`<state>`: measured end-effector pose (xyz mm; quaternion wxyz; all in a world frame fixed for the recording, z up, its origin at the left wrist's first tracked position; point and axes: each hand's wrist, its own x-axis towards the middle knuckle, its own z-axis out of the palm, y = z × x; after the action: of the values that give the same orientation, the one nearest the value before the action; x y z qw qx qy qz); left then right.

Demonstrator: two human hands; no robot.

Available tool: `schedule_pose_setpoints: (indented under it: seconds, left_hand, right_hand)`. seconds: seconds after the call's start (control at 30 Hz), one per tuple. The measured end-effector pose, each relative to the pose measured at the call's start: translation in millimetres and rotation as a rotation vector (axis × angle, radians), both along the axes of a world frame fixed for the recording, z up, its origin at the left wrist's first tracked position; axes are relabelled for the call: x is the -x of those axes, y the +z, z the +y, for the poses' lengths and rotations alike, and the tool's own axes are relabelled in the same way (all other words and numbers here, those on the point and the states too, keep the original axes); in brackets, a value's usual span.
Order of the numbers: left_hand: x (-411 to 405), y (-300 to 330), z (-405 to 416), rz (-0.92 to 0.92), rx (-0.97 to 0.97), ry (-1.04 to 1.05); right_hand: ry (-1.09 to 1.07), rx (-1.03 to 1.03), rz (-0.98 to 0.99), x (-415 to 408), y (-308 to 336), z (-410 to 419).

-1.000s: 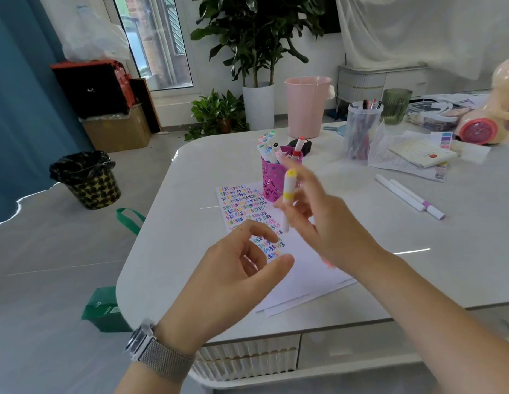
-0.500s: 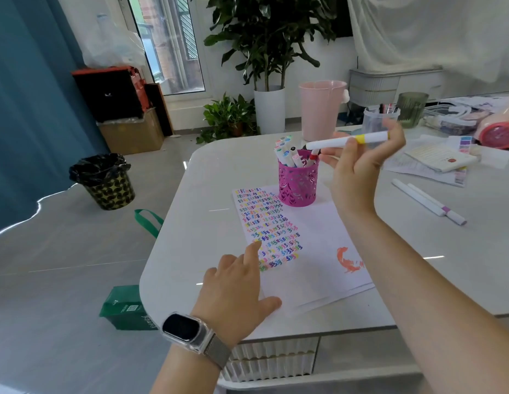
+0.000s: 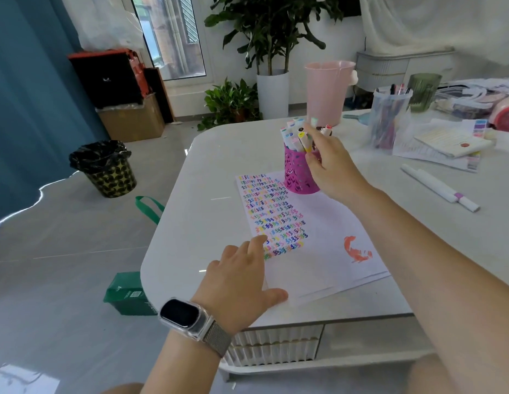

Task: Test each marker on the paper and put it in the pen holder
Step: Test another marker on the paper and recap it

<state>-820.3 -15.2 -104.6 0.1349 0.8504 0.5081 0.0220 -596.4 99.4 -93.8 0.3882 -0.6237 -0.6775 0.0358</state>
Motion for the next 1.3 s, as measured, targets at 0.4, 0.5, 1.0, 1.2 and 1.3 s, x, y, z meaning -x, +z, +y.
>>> schedule_pose_setpoints:
  seconds: [0.4,0.5,1.0,1.2,1.3]
  left_hand:
    - [-1,3,-2,-0.036,0.032,0.023]
    - [-2,5,-2,-0.035,0.035,0.020]
    - [-4,7,-3,0.000,0.044,0.019]
    - [-3,6,-2,0.011,0.045,0.017]
    - [-2,6,-2,0.022,0.039,0.012]
  right_hand:
    - [-0.664,0.587,-0.345,-84,-3,-58]
    - [-0.658,0.691,-0.383,-107,-20,-70]
    - [-0.574,0.448,-0.115,-127,-34,-64]
    - [-0.372,0.688,-0.031,-108,-11,-64]
    - [-0.235,0.719,0.449,-100,1,-72]
